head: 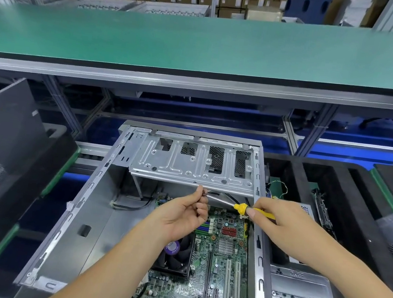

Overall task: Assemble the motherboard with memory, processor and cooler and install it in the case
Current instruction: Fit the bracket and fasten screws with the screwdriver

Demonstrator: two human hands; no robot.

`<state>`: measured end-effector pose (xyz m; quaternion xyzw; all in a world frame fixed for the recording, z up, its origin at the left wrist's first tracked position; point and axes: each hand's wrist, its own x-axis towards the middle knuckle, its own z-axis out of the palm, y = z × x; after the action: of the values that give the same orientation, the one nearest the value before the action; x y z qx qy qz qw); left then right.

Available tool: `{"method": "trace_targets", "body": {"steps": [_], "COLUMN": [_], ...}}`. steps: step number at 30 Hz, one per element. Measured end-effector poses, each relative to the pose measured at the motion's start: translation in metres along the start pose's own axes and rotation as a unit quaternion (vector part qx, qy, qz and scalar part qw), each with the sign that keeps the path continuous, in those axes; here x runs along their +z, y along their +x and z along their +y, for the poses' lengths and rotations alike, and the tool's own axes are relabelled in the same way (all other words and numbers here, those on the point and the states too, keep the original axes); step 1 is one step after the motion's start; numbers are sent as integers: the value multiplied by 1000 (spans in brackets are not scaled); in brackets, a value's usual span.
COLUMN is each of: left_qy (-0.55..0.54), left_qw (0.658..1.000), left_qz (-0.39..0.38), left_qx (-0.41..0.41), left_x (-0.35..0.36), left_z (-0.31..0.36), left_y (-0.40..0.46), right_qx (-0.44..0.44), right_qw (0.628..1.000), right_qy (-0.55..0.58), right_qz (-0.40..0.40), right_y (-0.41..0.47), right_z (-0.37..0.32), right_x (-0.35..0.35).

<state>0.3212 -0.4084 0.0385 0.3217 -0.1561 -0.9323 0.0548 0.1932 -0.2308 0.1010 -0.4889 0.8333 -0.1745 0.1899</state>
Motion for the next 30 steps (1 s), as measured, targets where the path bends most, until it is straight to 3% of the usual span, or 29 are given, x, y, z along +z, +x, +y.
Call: {"method": "trace_targets", "body": {"steps": [23, 30], "left_qy": [-21, -16], "left_qw": [1000, 999], "left_qz": [-3, 0], "left_qx": [21, 42], "left_x": [-1, -3], "left_z": [-1, -3], "left_y": [4, 6], "right_qx": [22, 49], "right_qw": [1000, 992], "right_qy": [19, 108], "right_qz": [-6, -36], "right_y": [-2, -7], "right_z": [-5, -10], "right_x": [-1, 7]}}
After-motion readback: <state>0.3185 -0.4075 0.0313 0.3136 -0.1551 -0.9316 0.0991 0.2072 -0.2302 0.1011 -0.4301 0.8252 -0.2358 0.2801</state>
